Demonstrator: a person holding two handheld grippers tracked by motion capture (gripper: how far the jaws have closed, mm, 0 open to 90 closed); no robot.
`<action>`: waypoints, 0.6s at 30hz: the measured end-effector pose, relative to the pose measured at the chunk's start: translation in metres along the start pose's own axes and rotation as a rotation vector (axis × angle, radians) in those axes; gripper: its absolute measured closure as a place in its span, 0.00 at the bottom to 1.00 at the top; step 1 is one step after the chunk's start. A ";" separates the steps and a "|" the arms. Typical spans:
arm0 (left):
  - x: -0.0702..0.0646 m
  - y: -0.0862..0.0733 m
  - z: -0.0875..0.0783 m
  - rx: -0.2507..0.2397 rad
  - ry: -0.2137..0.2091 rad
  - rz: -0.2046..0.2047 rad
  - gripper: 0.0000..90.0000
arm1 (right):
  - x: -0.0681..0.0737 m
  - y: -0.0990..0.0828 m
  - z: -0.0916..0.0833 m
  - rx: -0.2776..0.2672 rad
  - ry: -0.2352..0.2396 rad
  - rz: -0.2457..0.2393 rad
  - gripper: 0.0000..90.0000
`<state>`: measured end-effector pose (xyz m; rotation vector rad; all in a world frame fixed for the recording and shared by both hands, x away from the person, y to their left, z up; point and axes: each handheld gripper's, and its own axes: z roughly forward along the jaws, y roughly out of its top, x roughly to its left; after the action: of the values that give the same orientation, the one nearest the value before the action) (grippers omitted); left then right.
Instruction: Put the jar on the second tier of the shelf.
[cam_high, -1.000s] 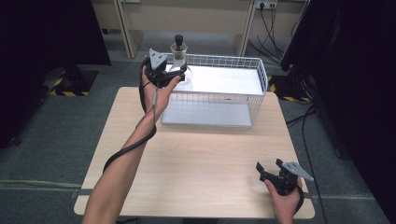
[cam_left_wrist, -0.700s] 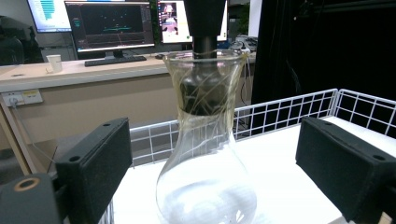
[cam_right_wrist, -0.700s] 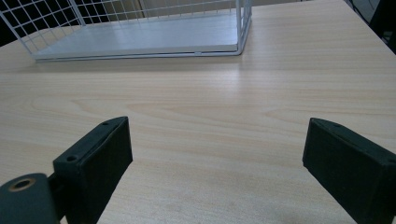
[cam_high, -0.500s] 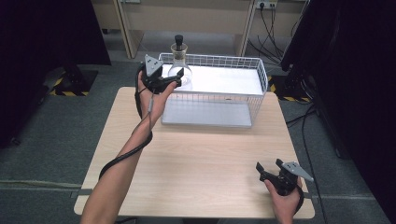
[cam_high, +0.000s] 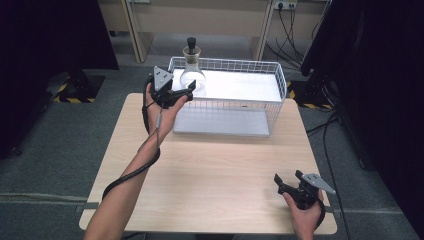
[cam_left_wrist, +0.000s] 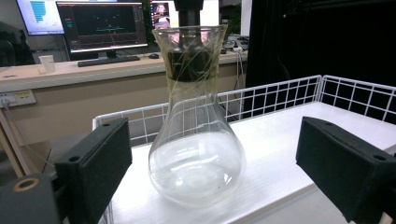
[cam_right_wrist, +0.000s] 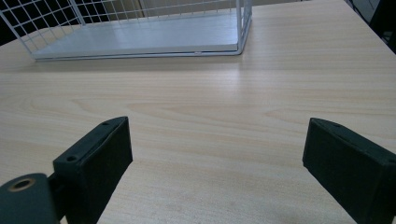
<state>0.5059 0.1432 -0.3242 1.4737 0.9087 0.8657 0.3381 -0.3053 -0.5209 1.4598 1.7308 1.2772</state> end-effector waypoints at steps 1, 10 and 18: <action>0.000 -0.001 -0.001 -0.002 -0.002 0.000 0.11 | 0.000 0.000 0.000 0.000 0.000 0.000 0.09; -0.002 -0.008 -0.012 -0.004 -0.009 0.012 0.11 | 0.000 0.000 0.000 -0.001 -0.001 0.001 0.09; -0.002 -0.019 -0.019 0.000 -0.015 0.009 0.11 | 0.000 0.000 0.000 0.000 -0.001 0.002 0.09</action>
<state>0.4866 0.1511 -0.3415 1.4838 0.8919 0.8603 0.3381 -0.3053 -0.5209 1.4617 1.7287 1.2772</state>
